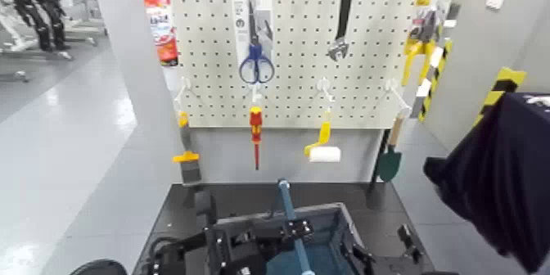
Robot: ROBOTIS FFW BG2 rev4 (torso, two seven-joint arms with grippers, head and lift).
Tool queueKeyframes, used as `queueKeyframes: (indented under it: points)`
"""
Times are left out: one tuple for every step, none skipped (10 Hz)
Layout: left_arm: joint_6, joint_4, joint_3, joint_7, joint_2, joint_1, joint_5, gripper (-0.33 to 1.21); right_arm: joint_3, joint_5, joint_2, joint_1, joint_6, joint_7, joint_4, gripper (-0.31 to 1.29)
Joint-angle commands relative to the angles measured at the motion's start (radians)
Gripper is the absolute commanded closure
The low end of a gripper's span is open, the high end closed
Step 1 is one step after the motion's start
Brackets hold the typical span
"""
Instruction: Grasp the handle of the crate.
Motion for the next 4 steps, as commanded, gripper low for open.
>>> queueKeyframes:
  points:
    - [0.004,0.000,-0.002,0.000,0.000,-0.002,0.003,1.14,0.005,0.002,-0.003,-0.001,0.003,-0.004,-0.002,0.14]
    - [0.004,0.000,-0.003,0.000,0.000,-0.002,0.003,1.14,0.007,0.004,-0.003,-0.001,0.003,-0.004,0.000,0.14]
    - [0.004,0.000,-0.006,0.000,0.002,-0.003,0.004,1.14,0.005,0.015,-0.003,-0.003,0.004,-0.004,-0.002,0.14]
    - [0.004,0.000,-0.008,0.000,0.003,-0.005,0.004,1.14,0.004,0.018,-0.003,-0.003,0.004,-0.004,-0.003,0.14]
